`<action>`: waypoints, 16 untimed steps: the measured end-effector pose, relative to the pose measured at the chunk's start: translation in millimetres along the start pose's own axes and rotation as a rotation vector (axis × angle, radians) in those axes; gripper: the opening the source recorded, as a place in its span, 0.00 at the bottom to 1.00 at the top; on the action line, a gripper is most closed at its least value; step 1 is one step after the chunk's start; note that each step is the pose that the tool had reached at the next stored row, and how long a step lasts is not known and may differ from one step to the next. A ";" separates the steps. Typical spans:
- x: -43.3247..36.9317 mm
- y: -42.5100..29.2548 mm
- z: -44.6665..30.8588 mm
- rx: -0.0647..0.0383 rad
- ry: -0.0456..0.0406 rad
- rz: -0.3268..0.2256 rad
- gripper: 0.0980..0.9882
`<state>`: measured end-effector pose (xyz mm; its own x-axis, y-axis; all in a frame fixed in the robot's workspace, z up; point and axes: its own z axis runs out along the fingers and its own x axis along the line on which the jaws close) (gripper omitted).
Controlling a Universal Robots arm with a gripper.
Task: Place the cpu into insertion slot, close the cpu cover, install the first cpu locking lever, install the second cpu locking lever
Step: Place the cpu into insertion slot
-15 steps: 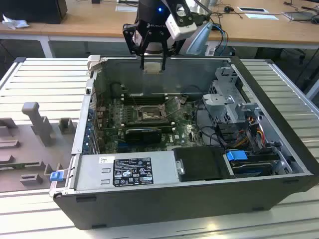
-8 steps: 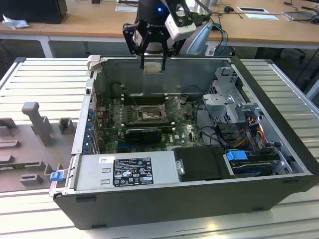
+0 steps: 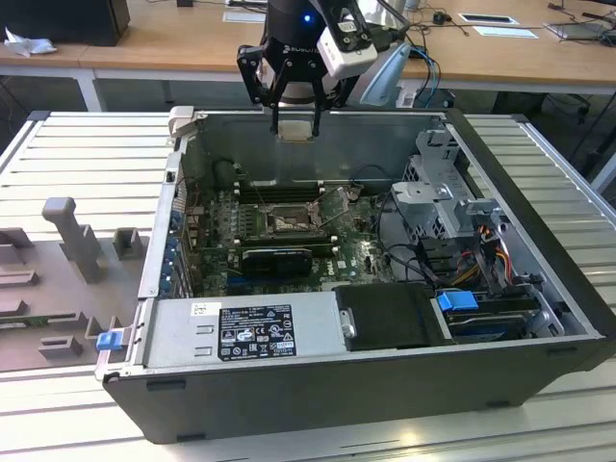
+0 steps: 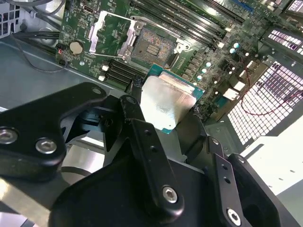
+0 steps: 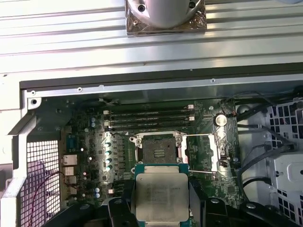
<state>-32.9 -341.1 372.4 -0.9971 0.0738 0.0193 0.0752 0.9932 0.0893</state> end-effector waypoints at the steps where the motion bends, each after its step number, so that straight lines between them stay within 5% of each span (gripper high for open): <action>1: 0.0 0.0 0.0 0.000 -0.0001 0.002 0.50; 16: 0.0 0.0 0.0 -0.001 -0.0050 0.057 0.50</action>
<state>-32.9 -341.1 372.4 -0.9913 0.1305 0.0193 0.1317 0.9873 0.0894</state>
